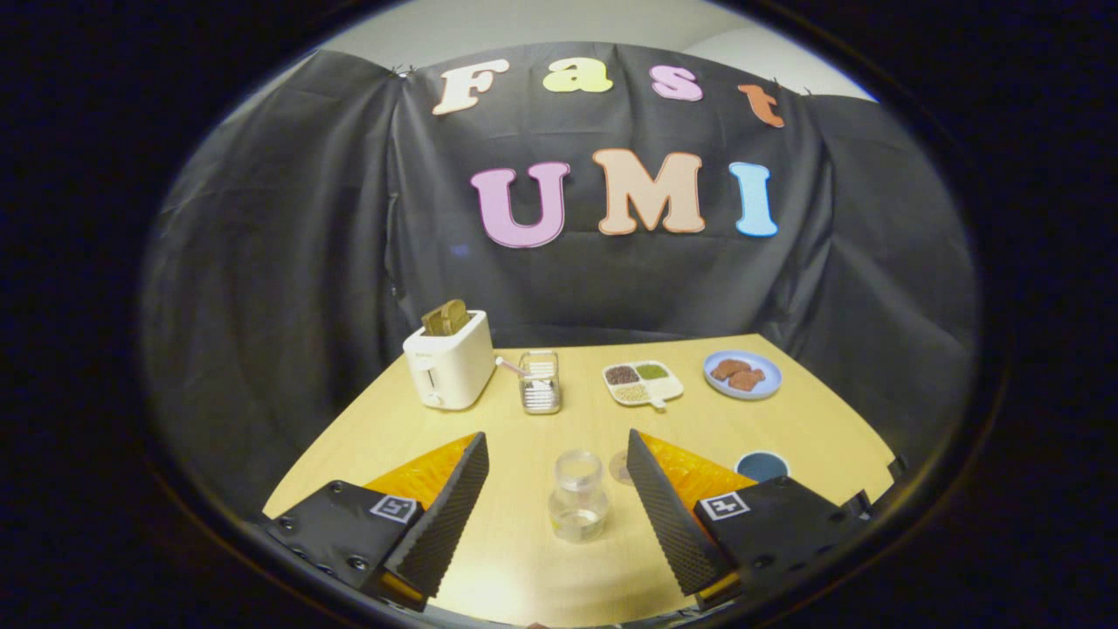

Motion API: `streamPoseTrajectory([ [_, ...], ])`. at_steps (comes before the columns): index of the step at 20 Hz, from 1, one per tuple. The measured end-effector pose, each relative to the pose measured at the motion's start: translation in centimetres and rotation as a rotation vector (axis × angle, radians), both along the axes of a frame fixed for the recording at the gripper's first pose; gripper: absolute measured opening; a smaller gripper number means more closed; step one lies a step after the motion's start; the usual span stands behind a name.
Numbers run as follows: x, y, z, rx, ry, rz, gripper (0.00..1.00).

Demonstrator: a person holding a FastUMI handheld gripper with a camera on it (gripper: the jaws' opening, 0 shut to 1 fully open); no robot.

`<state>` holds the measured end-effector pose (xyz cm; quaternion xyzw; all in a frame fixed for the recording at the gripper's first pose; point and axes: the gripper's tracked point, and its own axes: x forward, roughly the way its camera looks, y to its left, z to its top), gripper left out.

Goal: Take the bottle from table, then pour the juice into the cup, finally place the bottle on the coaster

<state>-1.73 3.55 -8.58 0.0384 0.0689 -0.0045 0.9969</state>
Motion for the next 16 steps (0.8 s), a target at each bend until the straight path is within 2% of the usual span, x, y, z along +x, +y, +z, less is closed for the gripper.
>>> streamPoseTrajectory([
  [10, 0.1, 0.2, -7.7, 0.025, 0.160, -0.034, 1.00],
  [16, 1.6, -0.4, -10.8, 0.049, 0.212, -0.092, 1.00],
])
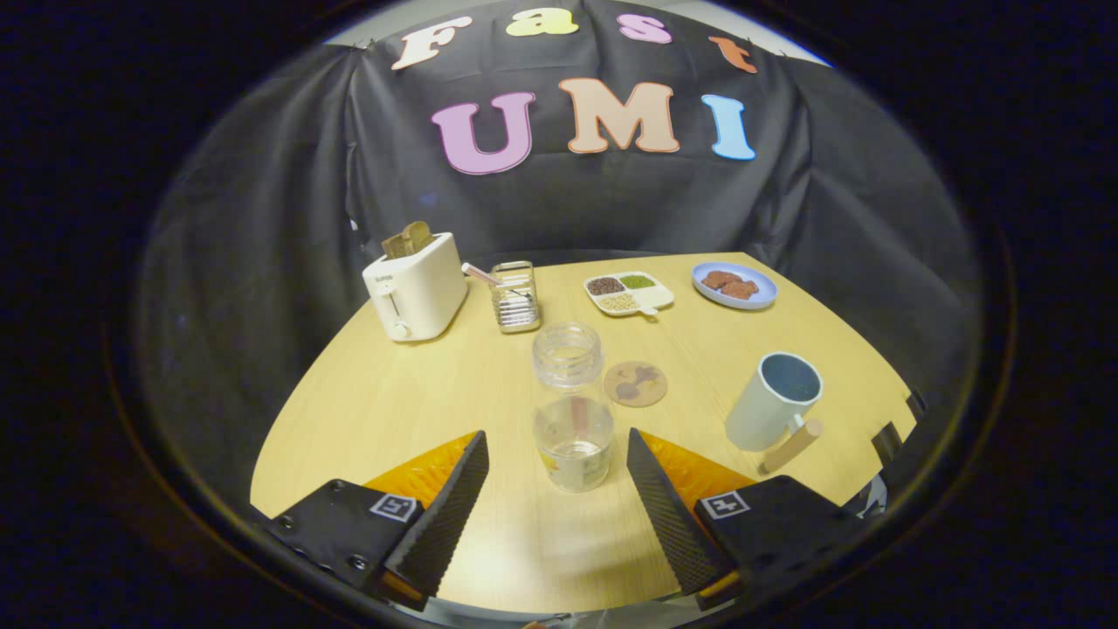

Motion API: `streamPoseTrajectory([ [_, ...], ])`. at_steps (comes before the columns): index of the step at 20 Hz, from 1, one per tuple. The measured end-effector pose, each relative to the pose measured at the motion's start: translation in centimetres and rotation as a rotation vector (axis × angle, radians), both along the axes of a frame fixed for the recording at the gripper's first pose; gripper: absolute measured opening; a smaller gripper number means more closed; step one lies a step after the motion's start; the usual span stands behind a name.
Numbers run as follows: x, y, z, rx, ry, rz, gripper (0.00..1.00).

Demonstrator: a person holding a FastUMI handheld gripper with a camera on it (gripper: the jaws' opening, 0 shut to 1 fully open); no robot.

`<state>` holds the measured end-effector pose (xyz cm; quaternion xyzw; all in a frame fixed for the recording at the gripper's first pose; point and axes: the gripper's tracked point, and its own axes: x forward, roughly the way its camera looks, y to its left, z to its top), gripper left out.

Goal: Take the bottle from table, then pour the juice into the cup, finally place the bottle on the coaster

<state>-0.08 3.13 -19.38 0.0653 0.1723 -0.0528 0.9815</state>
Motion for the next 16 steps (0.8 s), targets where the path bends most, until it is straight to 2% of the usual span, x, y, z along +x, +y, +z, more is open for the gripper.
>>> streamPoseTrajectory([
  [8, 1.9, -0.6, -3.4, -0.001, 0.068, -0.038, 1.00],
  [16, 3.7, -0.6, -4.4, -0.009, 0.097, -0.048, 1.00],
])
